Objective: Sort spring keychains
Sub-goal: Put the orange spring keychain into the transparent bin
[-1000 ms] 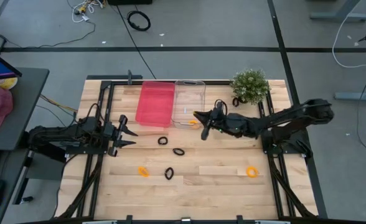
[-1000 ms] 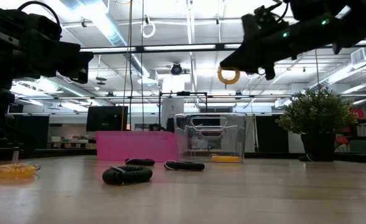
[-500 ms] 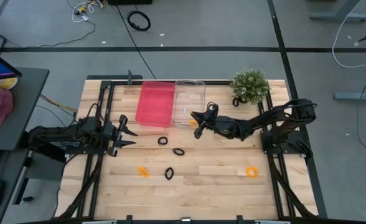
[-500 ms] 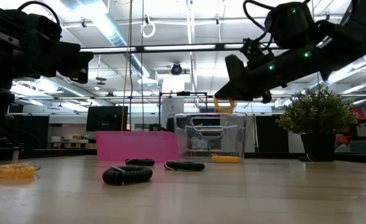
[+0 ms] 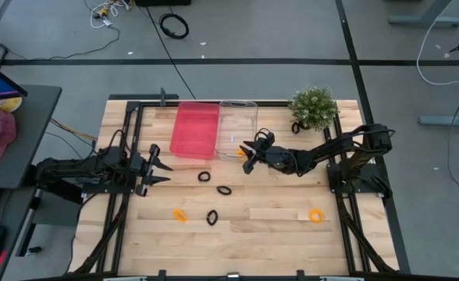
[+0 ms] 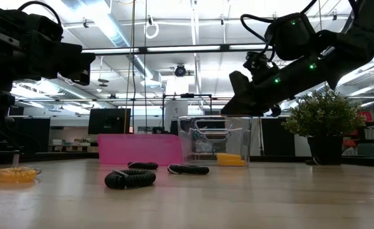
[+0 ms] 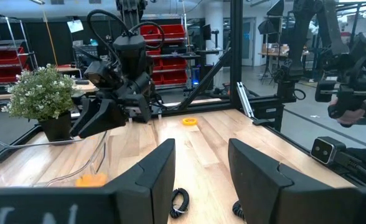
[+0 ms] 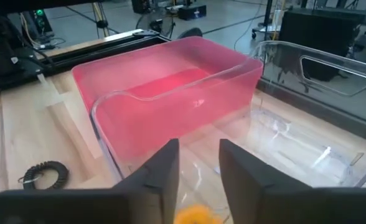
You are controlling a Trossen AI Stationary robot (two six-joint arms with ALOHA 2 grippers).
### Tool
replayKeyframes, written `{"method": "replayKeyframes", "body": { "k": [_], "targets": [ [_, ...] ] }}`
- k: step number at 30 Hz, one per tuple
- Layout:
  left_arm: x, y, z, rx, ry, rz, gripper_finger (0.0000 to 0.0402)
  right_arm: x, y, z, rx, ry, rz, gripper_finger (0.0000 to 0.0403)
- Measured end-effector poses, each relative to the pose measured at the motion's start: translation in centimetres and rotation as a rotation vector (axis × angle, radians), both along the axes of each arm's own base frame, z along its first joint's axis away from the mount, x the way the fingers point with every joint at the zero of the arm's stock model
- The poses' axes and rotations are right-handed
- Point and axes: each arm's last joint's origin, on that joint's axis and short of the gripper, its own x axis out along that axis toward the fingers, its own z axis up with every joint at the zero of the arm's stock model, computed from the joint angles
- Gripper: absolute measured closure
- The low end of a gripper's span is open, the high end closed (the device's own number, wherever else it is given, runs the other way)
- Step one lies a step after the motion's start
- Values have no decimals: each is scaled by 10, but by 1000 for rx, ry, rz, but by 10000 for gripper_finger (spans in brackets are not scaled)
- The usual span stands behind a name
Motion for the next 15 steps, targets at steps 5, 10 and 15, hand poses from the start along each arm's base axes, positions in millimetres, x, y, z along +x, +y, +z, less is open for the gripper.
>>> {"method": "replayKeyframes", "body": {
  "k": [5, 10, 15],
  "targets": [
    [0, 0, 0, 0, 0, 0, 248, 0, 0, 3, -43, 15, 21, 243],
    [0, 0, 0, 0, 0, 0, 248, -3, 11, 21, -121, 8, 118, 215],
    [0, 0, 0, 0, 0, 0, 248, -15, 26, 48, -204, 8, 203, 207]
  ]
}}
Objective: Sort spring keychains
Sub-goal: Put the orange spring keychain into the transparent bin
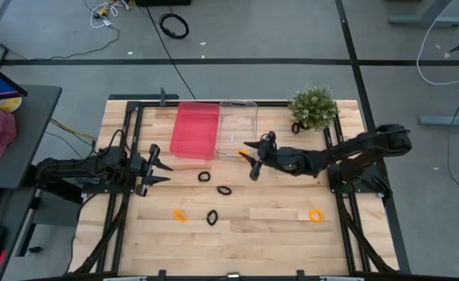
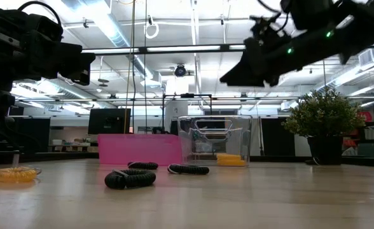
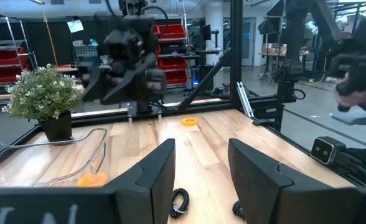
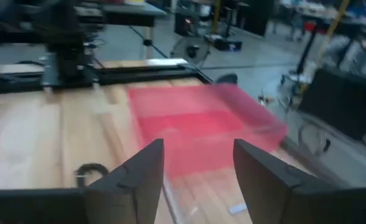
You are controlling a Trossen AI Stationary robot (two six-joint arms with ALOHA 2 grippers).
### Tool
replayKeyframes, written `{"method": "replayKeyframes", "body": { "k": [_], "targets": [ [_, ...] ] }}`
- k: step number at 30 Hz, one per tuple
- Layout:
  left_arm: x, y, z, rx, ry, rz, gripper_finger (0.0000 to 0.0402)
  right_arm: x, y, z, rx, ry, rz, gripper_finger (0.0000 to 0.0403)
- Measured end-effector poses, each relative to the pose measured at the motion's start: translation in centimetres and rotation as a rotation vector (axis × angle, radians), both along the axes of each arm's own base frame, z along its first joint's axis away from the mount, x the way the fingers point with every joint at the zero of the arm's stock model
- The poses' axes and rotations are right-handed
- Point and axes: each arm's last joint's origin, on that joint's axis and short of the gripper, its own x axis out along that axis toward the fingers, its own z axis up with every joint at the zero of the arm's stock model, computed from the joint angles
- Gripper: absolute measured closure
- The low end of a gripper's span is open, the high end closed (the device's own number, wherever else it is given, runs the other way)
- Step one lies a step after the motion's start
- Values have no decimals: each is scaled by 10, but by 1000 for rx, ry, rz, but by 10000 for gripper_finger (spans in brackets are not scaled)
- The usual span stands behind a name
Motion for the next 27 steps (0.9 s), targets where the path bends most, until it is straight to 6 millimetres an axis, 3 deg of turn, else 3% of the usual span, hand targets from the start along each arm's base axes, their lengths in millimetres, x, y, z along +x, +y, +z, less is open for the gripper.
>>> {"method": "replayKeyframes", "body": {
  "k": [9, 14, 21, 27],
  "targets": [
    [0, 0, 0, 0, 0, 0, 248, -46, 36, 56, -109, -22, 180, 206],
    [0, 0, 0, 0, 0, 0, 248, -75, 56, 69, -181, 33, 311, 206],
    [0, 0, 0, 0, 0, 0, 248, -101, 78, 84, -108, 365, 419, 206],
    [0, 0, 0, 0, 0, 0, 248, -122, 85, 88, 204, 707, 390, 206]
  ]
}}
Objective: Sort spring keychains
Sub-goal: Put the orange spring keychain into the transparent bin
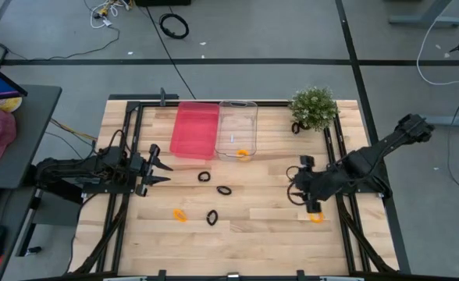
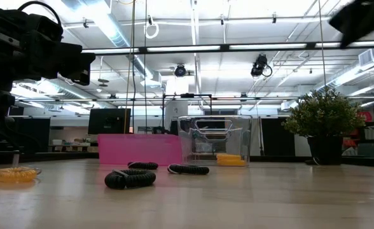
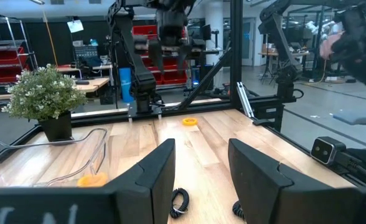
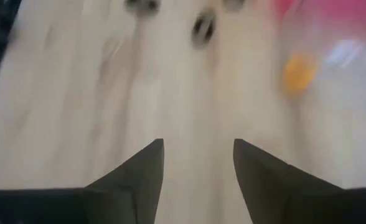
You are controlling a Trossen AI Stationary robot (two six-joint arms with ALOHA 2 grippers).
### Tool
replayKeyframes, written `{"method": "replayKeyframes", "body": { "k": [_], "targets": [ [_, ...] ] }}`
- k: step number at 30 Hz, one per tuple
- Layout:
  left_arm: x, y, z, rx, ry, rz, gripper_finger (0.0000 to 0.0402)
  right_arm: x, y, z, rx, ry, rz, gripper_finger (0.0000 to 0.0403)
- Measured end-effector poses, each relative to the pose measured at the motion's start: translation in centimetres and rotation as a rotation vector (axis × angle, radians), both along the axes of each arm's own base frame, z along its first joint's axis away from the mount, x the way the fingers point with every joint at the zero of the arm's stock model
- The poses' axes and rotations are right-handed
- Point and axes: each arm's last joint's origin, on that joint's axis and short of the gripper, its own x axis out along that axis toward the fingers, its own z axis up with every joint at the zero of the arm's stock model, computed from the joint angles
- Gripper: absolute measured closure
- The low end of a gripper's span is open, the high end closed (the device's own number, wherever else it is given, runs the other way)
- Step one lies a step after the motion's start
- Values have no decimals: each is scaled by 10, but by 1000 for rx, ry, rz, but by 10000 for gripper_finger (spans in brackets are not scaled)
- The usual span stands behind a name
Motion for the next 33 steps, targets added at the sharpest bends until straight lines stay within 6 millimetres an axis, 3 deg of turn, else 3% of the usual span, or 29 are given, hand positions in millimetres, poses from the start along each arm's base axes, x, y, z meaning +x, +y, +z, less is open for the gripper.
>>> {"method": "replayKeyframes", "body": {
  "k": [6, 10, 18, 26, 33],
  "targets": [
    [0, 0, 0, 0, 0, 0, 248, -25, 7, -22, 242, 412, -108, 206],
    [0, 0, 0, 0, 0, 0, 248, -38, 13, -40, 284, 534, -166, 206],
    [0, 0, 0, 1, 0, 0, 248, -52, 20, -94, 322, 572, -263, 206],
    [0, 0, 0, 0, 0, 0, 248, -72, 8, -157, 366, 585, -386, 206],
    [0, 0, 0, 0, -1, 0, 248, -74, 8, -158, 328, 549, -435, 228]
  ]
}}
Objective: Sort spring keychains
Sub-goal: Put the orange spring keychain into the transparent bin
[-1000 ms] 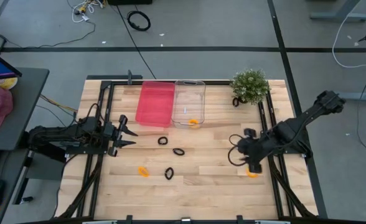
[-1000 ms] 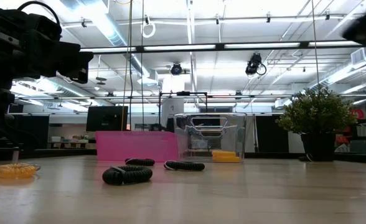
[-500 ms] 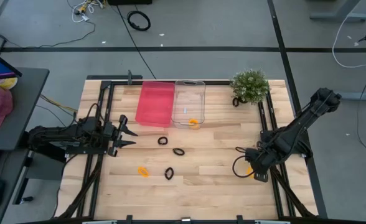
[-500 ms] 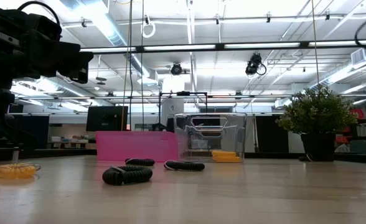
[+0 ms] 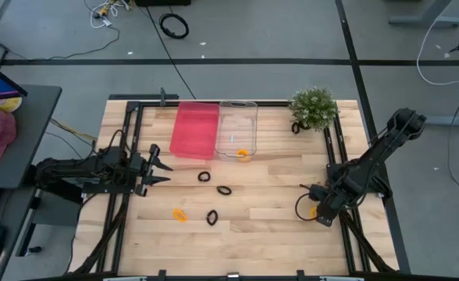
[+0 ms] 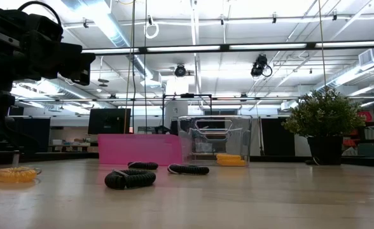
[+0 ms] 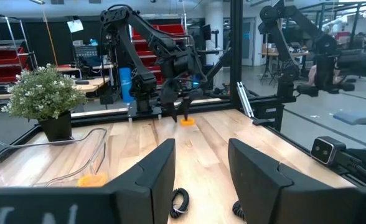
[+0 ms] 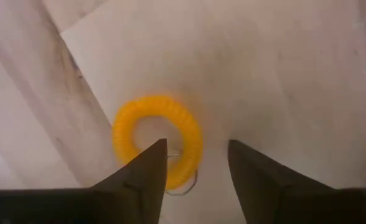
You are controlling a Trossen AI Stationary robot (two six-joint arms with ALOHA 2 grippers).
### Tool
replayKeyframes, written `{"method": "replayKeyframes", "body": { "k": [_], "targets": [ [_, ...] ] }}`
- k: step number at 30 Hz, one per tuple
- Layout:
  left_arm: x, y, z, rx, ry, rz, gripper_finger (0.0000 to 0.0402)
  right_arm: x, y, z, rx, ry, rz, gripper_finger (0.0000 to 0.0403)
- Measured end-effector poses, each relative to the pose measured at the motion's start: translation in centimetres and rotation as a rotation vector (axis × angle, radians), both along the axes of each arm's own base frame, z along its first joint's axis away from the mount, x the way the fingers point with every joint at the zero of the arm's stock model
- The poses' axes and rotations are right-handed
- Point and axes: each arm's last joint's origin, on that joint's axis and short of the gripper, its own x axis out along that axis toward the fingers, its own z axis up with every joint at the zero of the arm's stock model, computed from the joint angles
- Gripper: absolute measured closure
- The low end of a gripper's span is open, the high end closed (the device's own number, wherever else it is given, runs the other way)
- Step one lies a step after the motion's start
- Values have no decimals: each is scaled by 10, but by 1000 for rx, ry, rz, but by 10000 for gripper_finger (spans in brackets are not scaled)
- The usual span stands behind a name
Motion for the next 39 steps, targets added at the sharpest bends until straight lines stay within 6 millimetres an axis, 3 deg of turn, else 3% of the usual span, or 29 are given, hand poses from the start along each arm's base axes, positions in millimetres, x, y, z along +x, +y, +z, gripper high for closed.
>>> {"method": "replayKeyframes", "body": {
  "k": [4, 8, 10, 15, 24, 33, 39],
  "targets": [
    [0, 0, 0, 0, 1, 0, 248, -1, -1, 0, -27, 12, 22, 274],
    [0, 0, 0, 0, 1, 0, 248, 0, 0, -3, -61, 45, 63, 363],
    [0, 0, 0, 0, 1, 0, 248, 2, 1, -3, -69, 49, 67, 386],
    [0, 0, 0, 0, 1, 0, 248, 7, 6, 5, -72, 14, 60, 394],
    [0, 0, 0, 0, 2, 0, 248, 46, 19, 30, -254, -557, 92, 398],
    [0, 0, 0, 0, -1, 0, 248, 86, -8, 36, -320, -801, 59, 399],
    [0, 0, 0, 0, -1, 0, 248, 110, -39, 47, -314, -1019, 42, 398]
  ]
}}
